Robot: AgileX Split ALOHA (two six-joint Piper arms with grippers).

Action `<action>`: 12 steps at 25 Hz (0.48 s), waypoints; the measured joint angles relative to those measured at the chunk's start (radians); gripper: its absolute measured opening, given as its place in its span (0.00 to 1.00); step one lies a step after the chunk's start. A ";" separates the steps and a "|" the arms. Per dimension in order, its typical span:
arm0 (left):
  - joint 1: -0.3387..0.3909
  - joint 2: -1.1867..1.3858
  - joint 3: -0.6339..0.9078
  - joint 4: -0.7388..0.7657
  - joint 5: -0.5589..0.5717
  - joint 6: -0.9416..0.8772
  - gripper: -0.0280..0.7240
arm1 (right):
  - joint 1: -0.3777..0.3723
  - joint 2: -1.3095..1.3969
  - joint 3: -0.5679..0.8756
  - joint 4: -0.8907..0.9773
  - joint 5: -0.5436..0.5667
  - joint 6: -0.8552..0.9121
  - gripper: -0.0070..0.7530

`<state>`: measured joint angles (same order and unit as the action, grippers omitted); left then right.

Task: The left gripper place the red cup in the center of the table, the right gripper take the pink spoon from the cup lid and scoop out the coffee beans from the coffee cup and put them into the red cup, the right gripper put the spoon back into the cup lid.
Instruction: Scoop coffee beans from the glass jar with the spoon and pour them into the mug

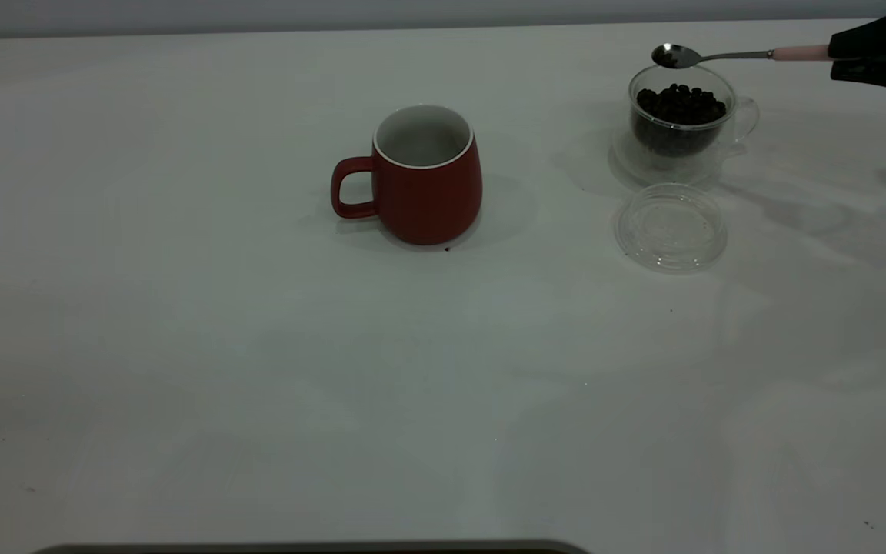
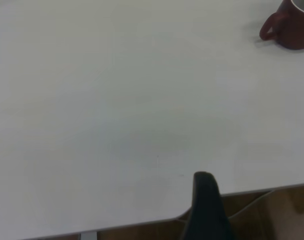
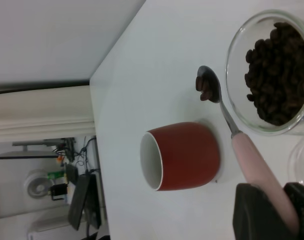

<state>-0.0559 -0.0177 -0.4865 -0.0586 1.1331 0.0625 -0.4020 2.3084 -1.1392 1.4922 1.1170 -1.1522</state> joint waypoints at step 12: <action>0.000 0.000 0.000 0.000 0.000 0.000 0.82 | 0.049 0.001 0.000 0.053 0.021 -0.002 0.16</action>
<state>-0.0559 -0.0177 -0.4865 -0.0586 1.1331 0.0625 -0.3526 2.3092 -1.1392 1.5450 1.1379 -1.1542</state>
